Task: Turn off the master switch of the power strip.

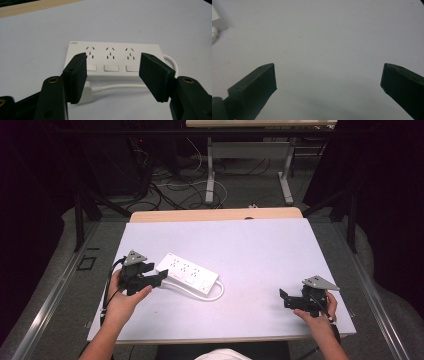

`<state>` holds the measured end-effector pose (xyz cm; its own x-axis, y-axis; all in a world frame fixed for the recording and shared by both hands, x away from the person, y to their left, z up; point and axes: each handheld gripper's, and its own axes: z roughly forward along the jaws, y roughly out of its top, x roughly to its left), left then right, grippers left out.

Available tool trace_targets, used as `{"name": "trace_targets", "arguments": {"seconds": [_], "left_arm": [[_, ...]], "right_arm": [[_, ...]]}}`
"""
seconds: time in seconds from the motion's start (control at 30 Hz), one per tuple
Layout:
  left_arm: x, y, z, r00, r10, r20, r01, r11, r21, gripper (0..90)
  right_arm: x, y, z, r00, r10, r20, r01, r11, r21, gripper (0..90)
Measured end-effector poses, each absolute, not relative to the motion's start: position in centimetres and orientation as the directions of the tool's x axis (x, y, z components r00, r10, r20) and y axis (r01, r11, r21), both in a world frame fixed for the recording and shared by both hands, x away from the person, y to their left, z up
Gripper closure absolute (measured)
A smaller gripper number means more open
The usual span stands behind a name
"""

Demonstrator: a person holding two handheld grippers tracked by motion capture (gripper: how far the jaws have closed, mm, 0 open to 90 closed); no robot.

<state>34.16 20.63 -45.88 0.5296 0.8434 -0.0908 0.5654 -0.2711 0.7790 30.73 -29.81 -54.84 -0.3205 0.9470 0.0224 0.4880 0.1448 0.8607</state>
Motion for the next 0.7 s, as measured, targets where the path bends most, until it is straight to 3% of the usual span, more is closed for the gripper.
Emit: {"name": "trace_targets", "arguments": {"seconds": [0.7], "left_arm": [[34.8, 17.6, -45.7, 0.564, 0.814, -0.142, 0.61, -0.295, 0.736, 62.6]], "right_arm": [[30.7, -29.9, -54.8, -0.33, 0.944, 0.019, 0.494, 0.156, 0.855, 0.0]]}}
